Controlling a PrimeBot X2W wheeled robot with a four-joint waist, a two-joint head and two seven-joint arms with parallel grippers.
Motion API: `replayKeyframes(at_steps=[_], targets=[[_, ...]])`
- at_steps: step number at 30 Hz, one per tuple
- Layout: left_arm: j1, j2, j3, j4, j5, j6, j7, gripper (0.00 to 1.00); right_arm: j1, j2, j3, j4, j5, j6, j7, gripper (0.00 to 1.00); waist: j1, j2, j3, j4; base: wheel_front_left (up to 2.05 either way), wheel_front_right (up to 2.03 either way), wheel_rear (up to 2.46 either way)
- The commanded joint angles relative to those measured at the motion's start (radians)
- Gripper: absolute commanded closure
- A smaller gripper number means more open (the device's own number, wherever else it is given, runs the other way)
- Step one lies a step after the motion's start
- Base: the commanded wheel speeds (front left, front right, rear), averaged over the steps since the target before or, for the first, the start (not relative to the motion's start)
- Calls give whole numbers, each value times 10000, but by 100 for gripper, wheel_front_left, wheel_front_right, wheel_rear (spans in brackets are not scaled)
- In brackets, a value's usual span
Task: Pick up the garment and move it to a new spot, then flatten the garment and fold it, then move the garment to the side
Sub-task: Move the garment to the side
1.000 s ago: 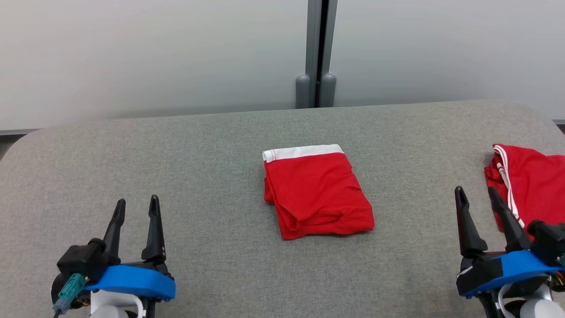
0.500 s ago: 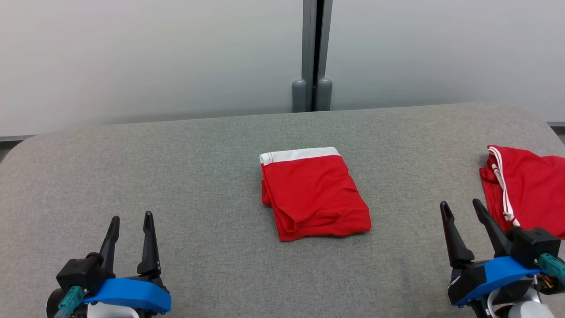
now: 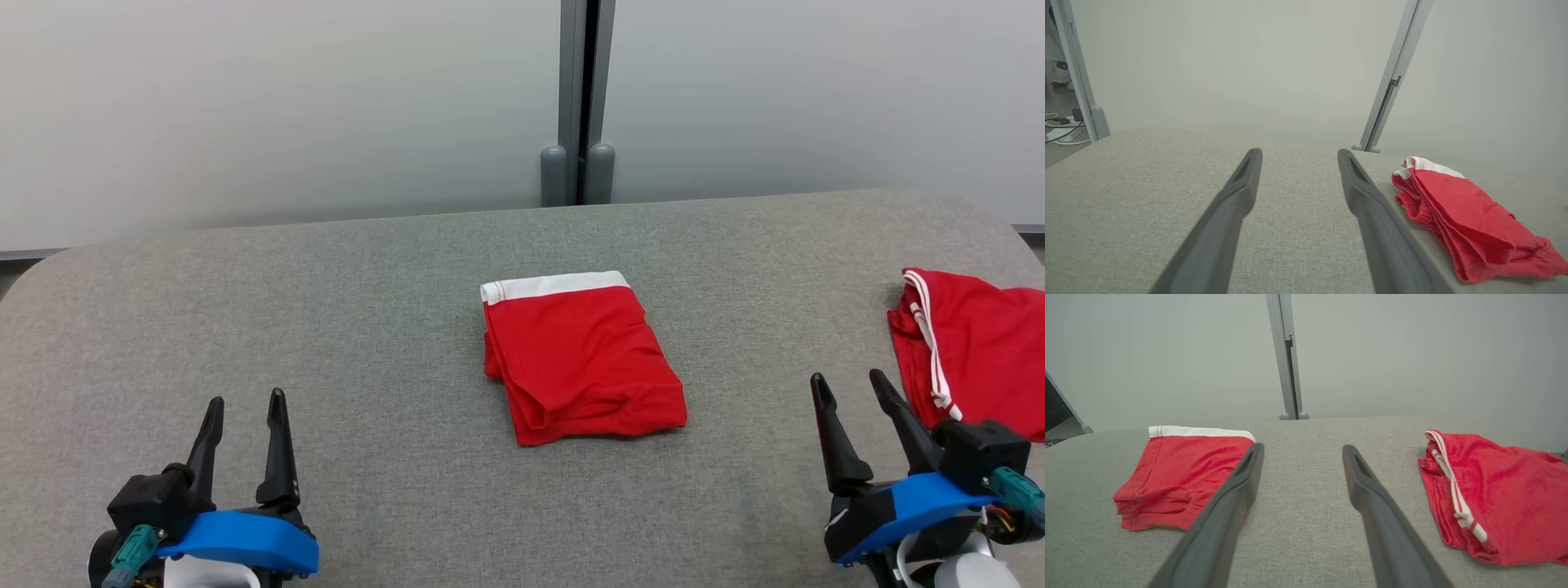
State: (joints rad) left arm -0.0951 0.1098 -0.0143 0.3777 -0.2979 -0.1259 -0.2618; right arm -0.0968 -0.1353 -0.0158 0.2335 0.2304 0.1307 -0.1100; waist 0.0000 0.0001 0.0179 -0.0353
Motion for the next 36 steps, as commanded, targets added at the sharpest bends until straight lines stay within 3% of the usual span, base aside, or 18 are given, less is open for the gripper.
replayKeyframes(at_steps=[1, 13, 22, 28, 36], targets=[[-106, -7, -9, -4, 34, -58, -40, 0, -119, -7, 54, 21, 24, 1, 0, 0, 0, -1, 18, 22, 0, 0, 0], [-683, -21, -264, -138, 35, -48, -39, 0, -1808, -207, 900, 599, 508, 1, 907, 0, 0, -1, 657, 443, 0, 0, 0], [-1515, -18, -981, -469, -92, -50, -40, 0, -4428, 86, 737, 2985, 1606, 1, 4301, 0, 0, -1, 1668, 1263, 0, 0, 0], [-2065, -90, -1558, -502, -319, -49, -39, 0, -5646, 102, -75, 4943, 1089, 1, 5683, 0, 0, -1, 2033, 1947, 0, 0, 0], [-2149, -85, -1859, -426, -512, -50, -40, 0, -6614, 298, -833, 6851, -282, 1, 6175, 0, 0, -1, 2103, 2309, 0, 0, 0]])
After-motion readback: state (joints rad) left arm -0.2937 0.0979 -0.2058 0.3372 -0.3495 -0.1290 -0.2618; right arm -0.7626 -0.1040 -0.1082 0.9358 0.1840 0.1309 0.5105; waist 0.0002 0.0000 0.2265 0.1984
